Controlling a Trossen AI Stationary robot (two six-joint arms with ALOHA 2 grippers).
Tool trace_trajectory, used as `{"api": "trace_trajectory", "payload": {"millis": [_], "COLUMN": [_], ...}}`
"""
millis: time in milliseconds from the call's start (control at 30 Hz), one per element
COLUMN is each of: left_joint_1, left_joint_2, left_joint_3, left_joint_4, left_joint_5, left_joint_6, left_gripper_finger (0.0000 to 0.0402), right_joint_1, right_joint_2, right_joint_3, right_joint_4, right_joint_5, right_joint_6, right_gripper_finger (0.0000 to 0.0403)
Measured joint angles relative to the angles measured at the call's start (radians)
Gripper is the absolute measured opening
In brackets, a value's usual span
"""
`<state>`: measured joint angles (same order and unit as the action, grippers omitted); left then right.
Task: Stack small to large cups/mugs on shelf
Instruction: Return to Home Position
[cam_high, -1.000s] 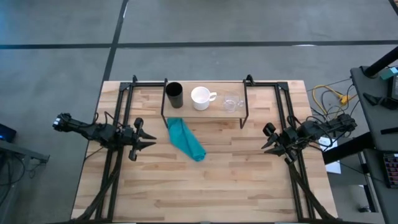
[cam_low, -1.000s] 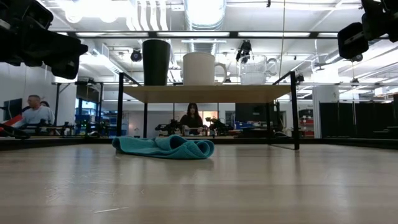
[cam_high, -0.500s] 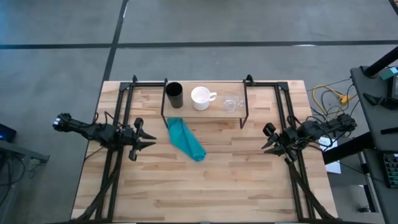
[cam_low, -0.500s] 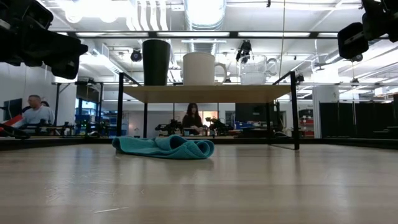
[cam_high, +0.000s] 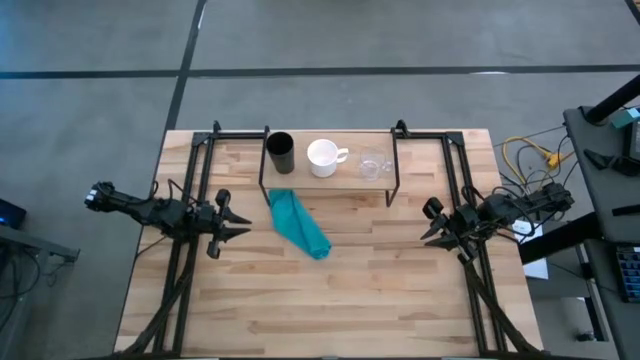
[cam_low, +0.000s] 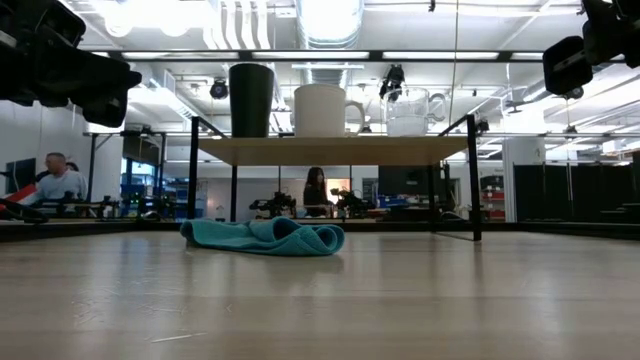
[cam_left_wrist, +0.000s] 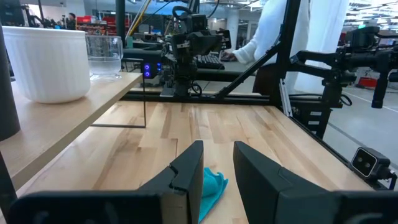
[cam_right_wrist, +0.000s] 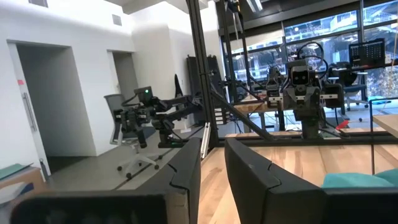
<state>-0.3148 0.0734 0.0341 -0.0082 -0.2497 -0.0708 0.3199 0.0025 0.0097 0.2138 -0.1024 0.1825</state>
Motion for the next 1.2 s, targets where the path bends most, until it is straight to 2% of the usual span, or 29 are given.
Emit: {"api": "trace_trajectory", "payload": {"millis": [1200], "left_joint_1": [0.000], "left_joint_2": [0.000], "left_joint_3": [0.000], "left_joint_4": [0.000], "left_joint_5": [0.000], "left_joint_6": [0.000], "left_gripper_finger": [0.0075], "right_joint_1": [0.000], "right_joint_2": [0.000], "right_joint_3": [0.000], "right_joint_4": [0.000], "right_joint_5": [0.000], "right_joint_6": [0.000], "right_gripper_finger": [0.0079]}}
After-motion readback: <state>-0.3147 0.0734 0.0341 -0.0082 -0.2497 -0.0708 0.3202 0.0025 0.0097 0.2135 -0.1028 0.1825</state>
